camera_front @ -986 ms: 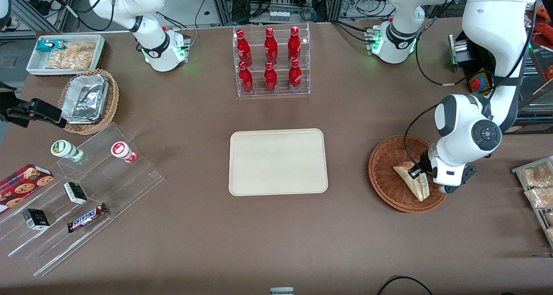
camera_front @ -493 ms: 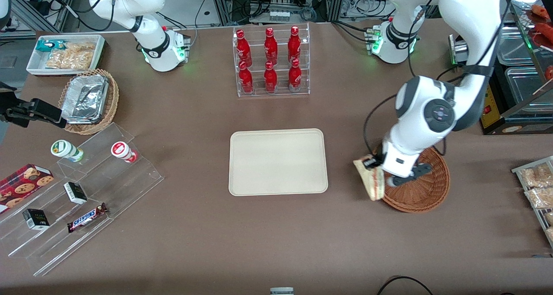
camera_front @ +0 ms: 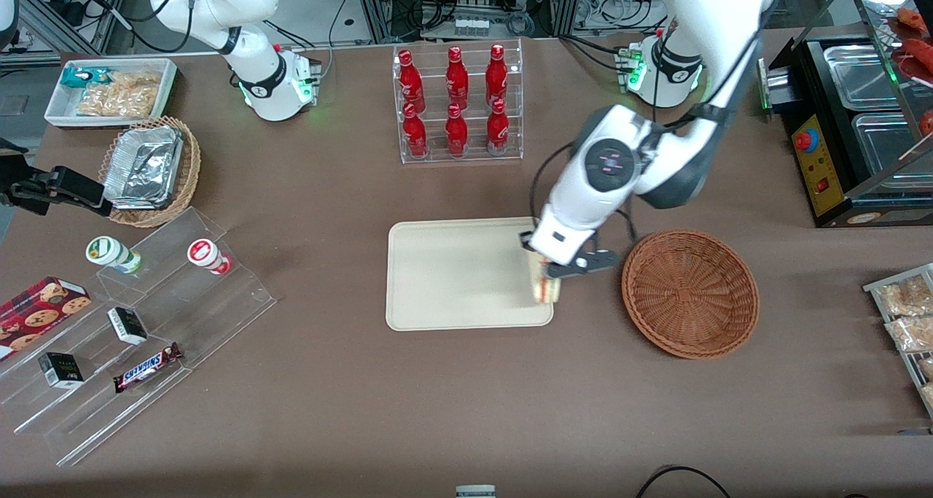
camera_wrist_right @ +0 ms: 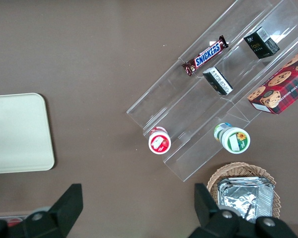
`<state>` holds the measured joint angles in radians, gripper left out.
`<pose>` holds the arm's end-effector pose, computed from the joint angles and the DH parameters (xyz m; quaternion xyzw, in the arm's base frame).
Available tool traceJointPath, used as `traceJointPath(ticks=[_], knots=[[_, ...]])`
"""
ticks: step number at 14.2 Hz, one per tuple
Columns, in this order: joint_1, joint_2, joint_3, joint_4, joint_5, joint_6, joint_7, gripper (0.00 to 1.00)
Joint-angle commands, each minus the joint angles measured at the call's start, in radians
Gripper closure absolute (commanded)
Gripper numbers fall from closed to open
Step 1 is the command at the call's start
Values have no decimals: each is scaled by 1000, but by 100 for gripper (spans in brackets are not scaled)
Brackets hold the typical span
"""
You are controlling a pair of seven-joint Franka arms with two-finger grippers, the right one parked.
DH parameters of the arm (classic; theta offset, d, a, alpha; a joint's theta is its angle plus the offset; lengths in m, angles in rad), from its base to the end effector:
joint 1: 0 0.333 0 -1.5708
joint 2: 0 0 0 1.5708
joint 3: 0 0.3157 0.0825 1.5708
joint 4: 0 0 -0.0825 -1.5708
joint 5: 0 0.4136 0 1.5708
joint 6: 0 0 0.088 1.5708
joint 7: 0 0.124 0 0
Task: Place sandwich from basket to tray
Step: 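Lift the sandwich and carry it over the cream tray, then lower the sandwich onto the tray and open the left gripper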
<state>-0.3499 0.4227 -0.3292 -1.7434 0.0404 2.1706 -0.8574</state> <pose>0.5423 -0.4145 0.3136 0.9944 0.0921 -0.0245 0.0451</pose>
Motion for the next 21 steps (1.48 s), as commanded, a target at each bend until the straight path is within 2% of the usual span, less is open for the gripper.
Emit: traceJointPath(ticks=[1, 4, 8, 9, 12, 13, 14, 15, 19, 21], knots=[[-82, 105, 12, 125, 79, -29, -84, 85], [-190, 178, 18, 169, 94, -28, -153, 84], [-251, 306, 18, 284, 217, -25, -284, 77], [-253, 327, 18, 304, 231, -22, -291, 64], [-254, 352, 18, 324, 242, -20, -293, 47], [-253, 352, 18, 324, 240, -20, -292, 33], [-253, 352, 18, 326, 240, -18, -292, 6], [-251, 349, 19, 326, 240, -20, -293, 0], [-233, 318, 21, 367, 237, -47, -333, 0], [-230, 254, 22, 358, 242, -141, -364, 0]])
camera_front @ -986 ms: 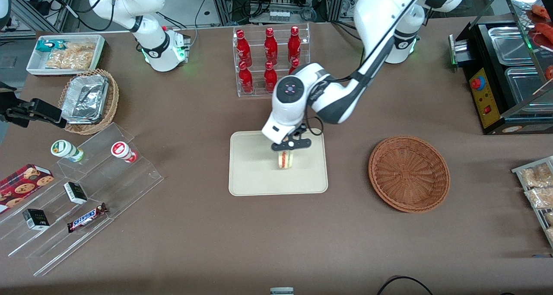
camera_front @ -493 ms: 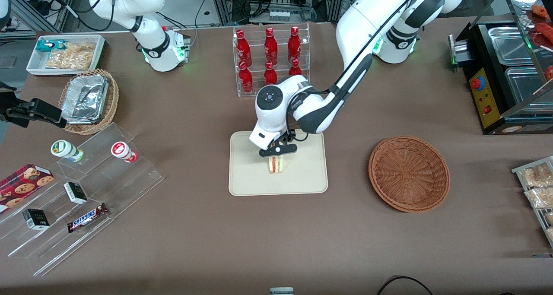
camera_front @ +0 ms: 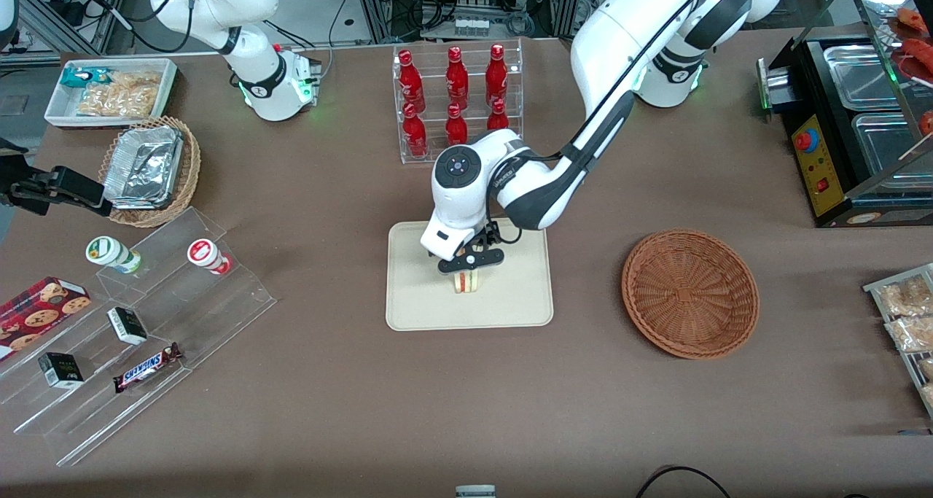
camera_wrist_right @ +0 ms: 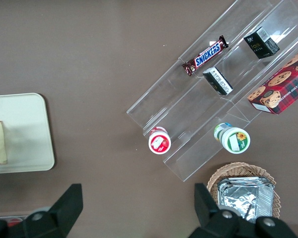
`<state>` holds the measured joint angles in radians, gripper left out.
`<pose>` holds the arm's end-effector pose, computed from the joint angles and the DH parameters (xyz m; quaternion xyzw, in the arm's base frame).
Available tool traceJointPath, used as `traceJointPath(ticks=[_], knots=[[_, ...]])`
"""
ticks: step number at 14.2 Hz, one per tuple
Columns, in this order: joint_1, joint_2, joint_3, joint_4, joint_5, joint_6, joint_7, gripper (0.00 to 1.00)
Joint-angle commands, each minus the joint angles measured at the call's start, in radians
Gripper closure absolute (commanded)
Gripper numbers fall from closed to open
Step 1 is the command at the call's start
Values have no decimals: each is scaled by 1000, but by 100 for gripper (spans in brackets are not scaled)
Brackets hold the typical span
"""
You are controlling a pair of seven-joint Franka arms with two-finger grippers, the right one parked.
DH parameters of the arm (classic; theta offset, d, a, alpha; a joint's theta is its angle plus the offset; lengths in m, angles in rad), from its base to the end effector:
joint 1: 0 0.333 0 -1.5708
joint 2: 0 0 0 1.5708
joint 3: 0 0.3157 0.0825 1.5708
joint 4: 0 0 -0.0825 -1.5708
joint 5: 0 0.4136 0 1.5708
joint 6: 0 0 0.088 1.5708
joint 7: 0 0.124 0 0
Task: Place sandwich from basket to tray
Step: 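Lower the sandwich onto the tray and open the left gripper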
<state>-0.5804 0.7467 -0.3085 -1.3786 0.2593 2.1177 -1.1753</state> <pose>0.5236 -0.5512 0.2548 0.9930 0.1171 0.0145 0.0084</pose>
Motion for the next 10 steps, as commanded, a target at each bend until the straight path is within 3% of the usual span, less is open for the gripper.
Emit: traceJointPath(ticks=[1, 7, 10], knots=[[14, -96, 3, -1, 20, -152, -41, 0], [123, -253, 2, -10, 8, -355, -26, 0], [227, -331, 0, -14, 3, -513, 135, 0]])
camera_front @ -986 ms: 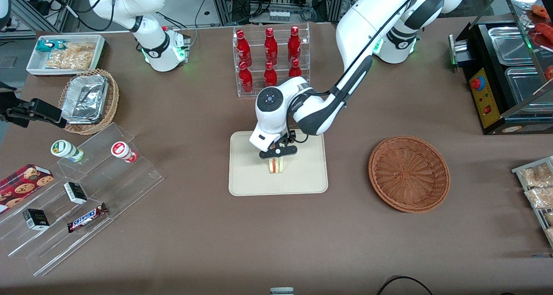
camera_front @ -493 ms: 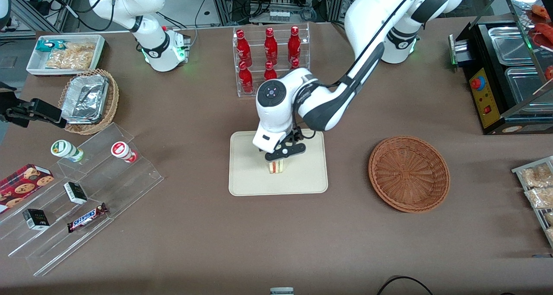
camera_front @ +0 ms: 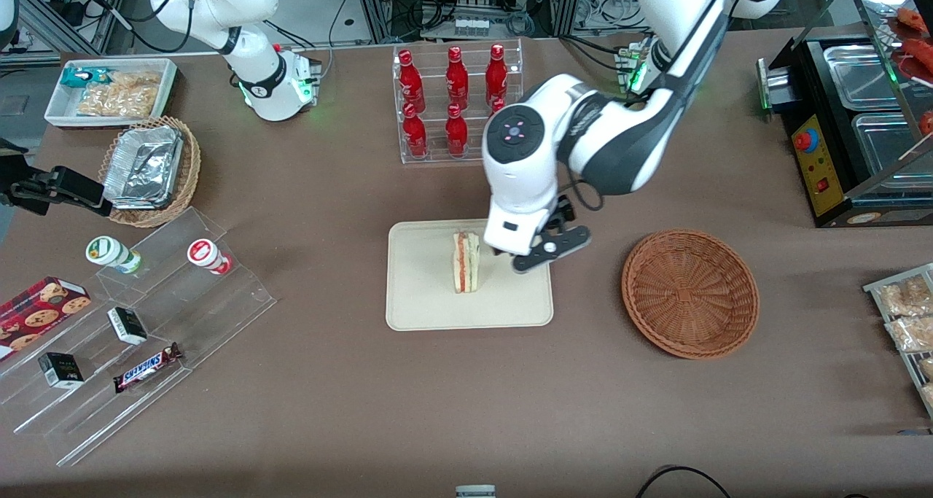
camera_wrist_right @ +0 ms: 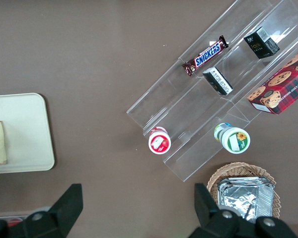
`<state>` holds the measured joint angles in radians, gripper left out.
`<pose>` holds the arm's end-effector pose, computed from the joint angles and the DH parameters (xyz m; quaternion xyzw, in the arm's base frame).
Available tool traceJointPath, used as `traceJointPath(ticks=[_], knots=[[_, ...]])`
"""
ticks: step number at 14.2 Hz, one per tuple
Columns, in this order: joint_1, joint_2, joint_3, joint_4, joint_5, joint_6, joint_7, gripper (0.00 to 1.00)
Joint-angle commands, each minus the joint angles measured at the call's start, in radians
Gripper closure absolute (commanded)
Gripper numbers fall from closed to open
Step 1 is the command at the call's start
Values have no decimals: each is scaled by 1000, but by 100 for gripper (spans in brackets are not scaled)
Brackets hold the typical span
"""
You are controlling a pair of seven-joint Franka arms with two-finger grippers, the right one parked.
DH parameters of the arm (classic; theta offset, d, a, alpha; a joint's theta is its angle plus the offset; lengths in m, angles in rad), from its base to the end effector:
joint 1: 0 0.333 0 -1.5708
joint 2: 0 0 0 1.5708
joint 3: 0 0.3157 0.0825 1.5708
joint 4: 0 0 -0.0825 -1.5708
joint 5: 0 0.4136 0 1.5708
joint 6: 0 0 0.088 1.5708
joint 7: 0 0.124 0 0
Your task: Place sandwich from basket to tray
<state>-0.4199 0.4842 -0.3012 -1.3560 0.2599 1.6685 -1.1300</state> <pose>0.5715 -0.4160 0.4182 -0.9770 -0.1911 -0.0010 0.0946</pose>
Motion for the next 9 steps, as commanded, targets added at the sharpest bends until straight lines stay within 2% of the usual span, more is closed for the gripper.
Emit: traceJointPath(ticks=[1, 5, 9], knots=[[104, -96, -7, -38, -17, -105, 160, 0], [263, -202, -7, -49, -39, -240, 407, 0], [423, -350, -6, -146, -67, -263, 631, 0]])
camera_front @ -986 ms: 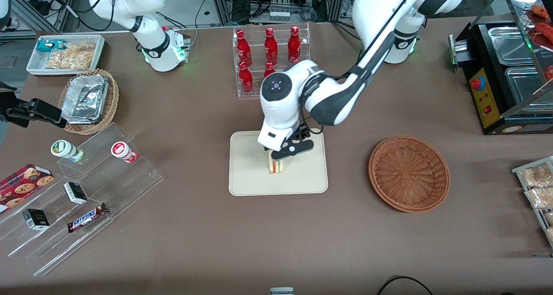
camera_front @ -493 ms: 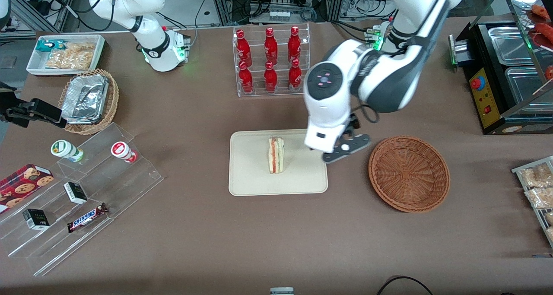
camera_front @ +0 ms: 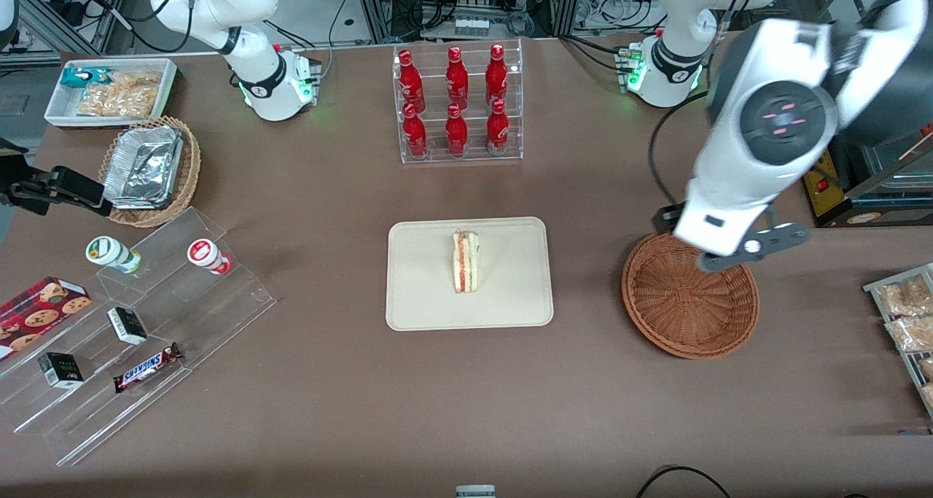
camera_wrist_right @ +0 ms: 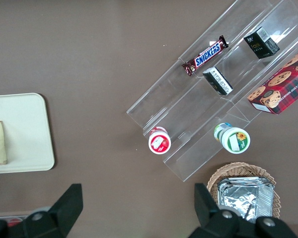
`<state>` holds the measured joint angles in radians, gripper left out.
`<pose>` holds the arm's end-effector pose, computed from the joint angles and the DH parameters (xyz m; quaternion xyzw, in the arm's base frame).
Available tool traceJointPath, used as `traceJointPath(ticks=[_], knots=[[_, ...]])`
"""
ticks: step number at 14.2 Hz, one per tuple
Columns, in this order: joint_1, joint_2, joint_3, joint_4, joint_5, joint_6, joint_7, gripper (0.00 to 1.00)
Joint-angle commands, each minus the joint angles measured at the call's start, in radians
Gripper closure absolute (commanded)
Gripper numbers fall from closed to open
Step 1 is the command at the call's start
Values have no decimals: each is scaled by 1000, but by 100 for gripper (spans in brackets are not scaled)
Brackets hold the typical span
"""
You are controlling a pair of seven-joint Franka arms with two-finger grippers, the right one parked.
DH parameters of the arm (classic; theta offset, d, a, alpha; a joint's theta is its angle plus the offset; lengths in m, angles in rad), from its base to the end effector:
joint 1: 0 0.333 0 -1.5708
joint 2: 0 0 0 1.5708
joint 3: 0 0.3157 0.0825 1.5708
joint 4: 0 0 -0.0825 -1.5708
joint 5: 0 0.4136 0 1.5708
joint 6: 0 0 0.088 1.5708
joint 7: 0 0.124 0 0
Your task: Place sandwich from basket to tray
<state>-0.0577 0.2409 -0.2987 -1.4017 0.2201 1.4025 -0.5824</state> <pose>0.6055 -0.1725 0.5383 -0.9836 -0.1176 0.0683 0.1182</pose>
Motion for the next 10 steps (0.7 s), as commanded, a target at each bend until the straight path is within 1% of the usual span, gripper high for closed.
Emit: traceJointPath(ticks=[1, 3, 7, 10], knots=[[100, -144, -8, -124, -28, -2, 129, 0], [130, -187, -7, -132, -27, -54, 188, 0], [231, -236, -5, -129, -28, -132, 307, 0], [269, -249, -5, -128, -31, -148, 322, 0]])
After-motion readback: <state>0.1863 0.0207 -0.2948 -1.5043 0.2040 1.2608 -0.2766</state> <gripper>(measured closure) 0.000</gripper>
